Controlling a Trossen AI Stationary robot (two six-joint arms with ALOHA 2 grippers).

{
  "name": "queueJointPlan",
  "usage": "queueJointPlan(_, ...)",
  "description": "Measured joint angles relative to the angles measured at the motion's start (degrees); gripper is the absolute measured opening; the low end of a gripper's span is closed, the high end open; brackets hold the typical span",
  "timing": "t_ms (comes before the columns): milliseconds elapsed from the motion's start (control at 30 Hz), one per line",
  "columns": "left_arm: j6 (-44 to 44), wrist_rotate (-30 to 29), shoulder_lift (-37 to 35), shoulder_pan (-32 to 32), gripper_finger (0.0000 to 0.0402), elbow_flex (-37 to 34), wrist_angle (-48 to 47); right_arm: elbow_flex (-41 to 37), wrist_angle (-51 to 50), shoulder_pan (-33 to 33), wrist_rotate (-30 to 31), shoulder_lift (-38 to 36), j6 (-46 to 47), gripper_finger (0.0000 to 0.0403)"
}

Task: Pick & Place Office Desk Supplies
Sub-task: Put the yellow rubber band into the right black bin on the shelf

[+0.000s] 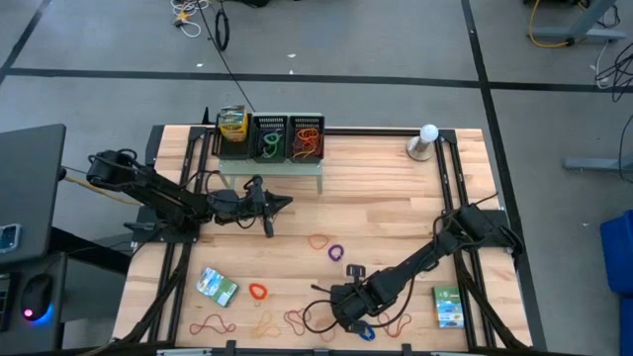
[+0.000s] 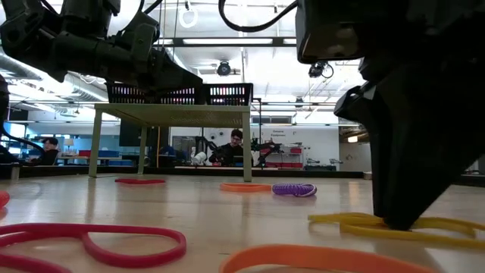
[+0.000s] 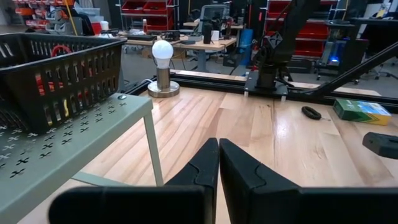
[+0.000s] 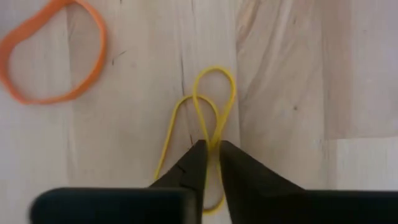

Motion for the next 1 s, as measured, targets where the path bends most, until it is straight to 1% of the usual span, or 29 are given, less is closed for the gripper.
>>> queueJointPlan(133, 0.0, 0.0, 0.0, 0.0, 0.0018, 0.0, 0.0, 0.0, -0.7, -0.1, -0.4, -0.7, 0.6, 0.0009)
queueJointPlan(200, 0.0, 0.0, 0.0, 0.0, 0.0018, 0.0, 0.0, 0.3, -1.4, -0.1, -0.8, -1.0, 0.9, 0.0005)
queueJointPlan(300, 0.0, 0.0, 0.0, 0.0, 0.0018, 0.0, -0.1, 0.9, -2.6, -0.3, -0.6, -3.6, 0.9, 0.0006)
queueJointPlan(400, 0.0, 0.0, 0.0, 0.0, 0.0018, 0.0, 0.0, 1.6, -4.4, -0.8, 1.2, -7.0, 0.9, 0.0003)
queueJointPlan(600, 0.0, 0.0, 0.0, 0.0, 0.0018, 0.0, 0.0, 5.4, -15.3, -4.6, 7.9, -14.0, 0.4, 0.0004)
queueJointPlan(700, 0.0, 0.0, 0.0, 0.0, 0.0018, 0.0, 0.0, 7.3, -19.8, -8.0, 13.6, -17.0, -0.1, 0.0004)
queueJointPlan(833, 0.0, 0.0, 0.0, 0.0, 0.0018, 0.0, 0.1, 9.7, -19.5, -13.8, 22.1, -20.6, -6.1, 0.0004)
queueJointPlan(933, 0.0, 0.0, 0.0, 0.0, 0.0018, 0.0, 0.0, 11.8, -18.9, -19.6, 26.5, -21.3, -11.6, 0.0004)
queueJointPlan(1000, 0.0, 0.0, 0.0, 0.0, 0.0018, 0.0, 0.0, 13.1, -17.0, -23.6, 29.0, -21.3, -16.8, 0.0004)
